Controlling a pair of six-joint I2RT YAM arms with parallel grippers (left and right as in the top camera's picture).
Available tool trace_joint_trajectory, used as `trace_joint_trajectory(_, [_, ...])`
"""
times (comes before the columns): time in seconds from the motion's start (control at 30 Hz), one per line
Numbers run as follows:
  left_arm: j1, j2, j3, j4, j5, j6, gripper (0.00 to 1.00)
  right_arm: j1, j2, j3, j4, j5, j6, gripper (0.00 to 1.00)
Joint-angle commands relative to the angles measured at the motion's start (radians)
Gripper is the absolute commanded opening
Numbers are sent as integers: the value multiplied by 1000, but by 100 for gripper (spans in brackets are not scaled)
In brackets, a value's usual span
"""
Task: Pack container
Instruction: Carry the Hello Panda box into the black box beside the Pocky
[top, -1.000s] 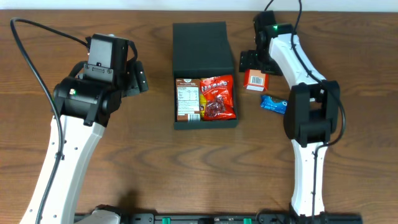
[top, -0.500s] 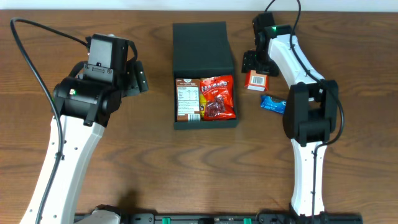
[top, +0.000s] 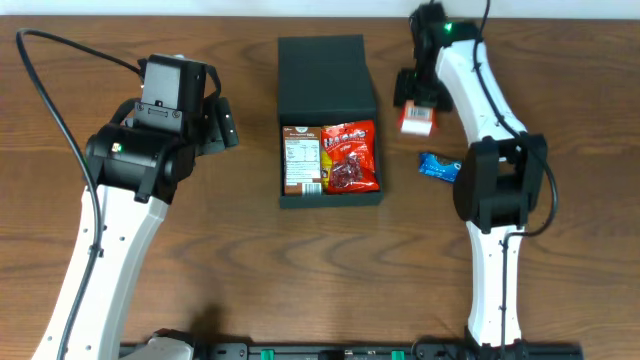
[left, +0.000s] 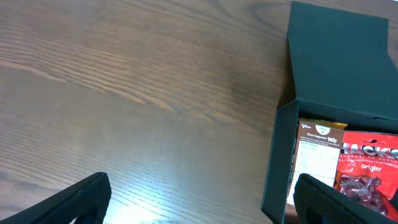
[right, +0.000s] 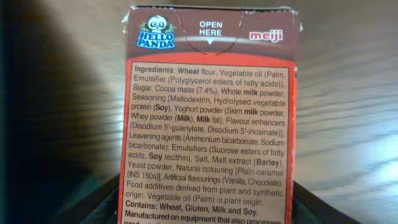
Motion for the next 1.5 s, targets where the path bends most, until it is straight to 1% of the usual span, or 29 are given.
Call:
trace_joint_trajectory(0.0, [3,3,22,1,-14,-4,95,6,-5,154,-79,-16,-20,64])
trace_joint_trajectory(0.07, [3,3,22,1,-14,-3,95,22,-5,234,-157,-53,-38,63])
trace_joint_trajectory(0.2, [3,3,22,3,-15,-3,95,68,-5,308,-258,-83,-67,65])
trace_joint_trajectory(0.3, [3,3,22,2,-15,-3,95,118,-5,327,-308,-83,-106,65])
trace_joint_trajectory(0.5, [3,3,22,2,-14,-3,95,176,-24,328,-386,-83,-114,59])
trace_joint_trajectory(0.67, [3,3,22,0,-14,1,95,176,-105,259,-386,-101,-117,60])
trace_joint_trajectory(0.73, [3,3,22,0,-15,4,95,178,-153,193,-386,-89,-117,60])
trace_joint_trajectory(0.83, [3,3,22,1,-15,40,95,189,-242,28,-383,-37,-117,58])
trace_joint_trajectory(0.93, [3,3,22,11,-18,54,95,190,-320,-114,-340,-22,-117,60])
trace_joint_trajectory(1.03, [3,3,22,37,-18,59,95,217,-372,-219,-223,-23,-105,63])
trace_joint_trajectory(1.17, [3,3,22,45,-18,65,95,281,-367,-285,-77,-23,-20,64])
trace_joint_trajectory(1.27, [3,3,22,38,-18,65,95,331,-367,-371,53,-21,37,65])
trace_joint_trajectory(1.47, [3,3,22,31,-18,65,95,344,-367,-516,142,14,164,65])
